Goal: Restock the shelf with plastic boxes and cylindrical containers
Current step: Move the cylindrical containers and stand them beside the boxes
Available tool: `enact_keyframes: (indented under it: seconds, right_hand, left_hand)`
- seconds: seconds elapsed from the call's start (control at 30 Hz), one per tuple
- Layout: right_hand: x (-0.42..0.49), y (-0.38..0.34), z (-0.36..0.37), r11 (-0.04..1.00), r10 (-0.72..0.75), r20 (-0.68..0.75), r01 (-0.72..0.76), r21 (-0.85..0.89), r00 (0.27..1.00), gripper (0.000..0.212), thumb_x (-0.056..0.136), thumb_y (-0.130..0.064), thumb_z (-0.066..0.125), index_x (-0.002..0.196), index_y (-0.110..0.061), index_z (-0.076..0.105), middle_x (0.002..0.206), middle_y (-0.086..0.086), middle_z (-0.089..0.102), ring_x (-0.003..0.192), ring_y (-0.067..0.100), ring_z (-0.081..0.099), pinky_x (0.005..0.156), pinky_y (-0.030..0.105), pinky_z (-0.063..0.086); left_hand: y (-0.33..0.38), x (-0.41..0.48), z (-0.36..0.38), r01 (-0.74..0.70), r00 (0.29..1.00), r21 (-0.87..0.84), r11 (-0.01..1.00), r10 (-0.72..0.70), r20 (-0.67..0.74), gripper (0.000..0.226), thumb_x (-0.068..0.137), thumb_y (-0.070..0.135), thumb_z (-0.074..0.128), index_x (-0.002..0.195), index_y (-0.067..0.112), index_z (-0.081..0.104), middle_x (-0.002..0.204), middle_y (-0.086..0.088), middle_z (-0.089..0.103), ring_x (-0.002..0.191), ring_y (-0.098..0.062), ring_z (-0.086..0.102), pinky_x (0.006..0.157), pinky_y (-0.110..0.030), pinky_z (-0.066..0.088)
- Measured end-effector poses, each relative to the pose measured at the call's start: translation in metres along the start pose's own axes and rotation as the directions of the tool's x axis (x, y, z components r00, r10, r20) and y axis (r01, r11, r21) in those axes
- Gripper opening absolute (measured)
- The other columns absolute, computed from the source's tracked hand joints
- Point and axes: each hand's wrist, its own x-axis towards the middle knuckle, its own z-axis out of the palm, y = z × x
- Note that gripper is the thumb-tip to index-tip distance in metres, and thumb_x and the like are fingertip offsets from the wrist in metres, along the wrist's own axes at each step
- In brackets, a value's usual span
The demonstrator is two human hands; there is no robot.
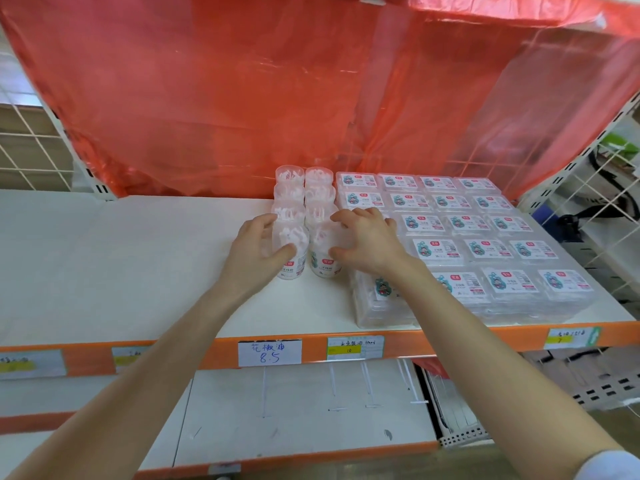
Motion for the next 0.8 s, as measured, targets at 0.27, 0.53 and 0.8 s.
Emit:
enact_keyframes:
  seconds: [0.27, 0.53, 0.8]
  right_hand:
    - [-0.002, -0.001, 0.001, 0.998, 0.007, -0.009, -0.006, 0.07, 1.0, 0.059, 0.078, -0.029, 0.066, 0.132, -0.021, 0.044, 0.125, 0.001, 0.053, 0.122, 0.026, 0.036, 0.098, 0.045, 0.027]
    - [-0.001, -0.003, 0.003, 0.996, 0.0, -0.025, 0.002, 0.084, 1.0, 0.058, 0.078, -0.026, 0.066, 0.132, -0.02, 0.044, 0.126, 0.001, 0.054, 0.12, 0.027, 0.038, 0.1, 0.047, 0.03]
    - [0.001, 0.0, 0.0, 0.991, -0.006, -0.01, 0.007, 0.135, 1.0, 0.058, 0.08, -0.032, 0.065, 0.133, -0.022, 0.044, 0.13, 0.0, 0.051, 0.124, 0.026, 0.034, 0.101, 0.047, 0.029]
  left_hand:
    - [-0.002, 0.001, 0.013, -0.046, 0.999, 0.093, 0.995, 0.047, -0.014, 0.071, 0.077, 0.025, 0.071, 0.137, 0.011, 0.034, 0.14, -0.007, 0.041, 0.125, -0.023, 0.042, 0.099, -0.031, 0.035]
    - [-0.004, 0.0, 0.012, -0.038, 0.998, 0.104, 0.994, 0.042, -0.038, 0.072, 0.075, 0.026, 0.072, 0.135, 0.013, 0.036, 0.136, -0.007, 0.044, 0.121, -0.023, 0.045, 0.093, -0.028, 0.036]
    - [0.007, 0.005, 0.004, 0.025, 0.999, -0.087, 0.996, -0.028, -0.027, 0.05, 0.09, 0.028, 0.055, 0.135, 0.015, 0.038, 0.127, 0.002, 0.044, 0.113, -0.012, 0.044, 0.09, -0.024, 0.035]
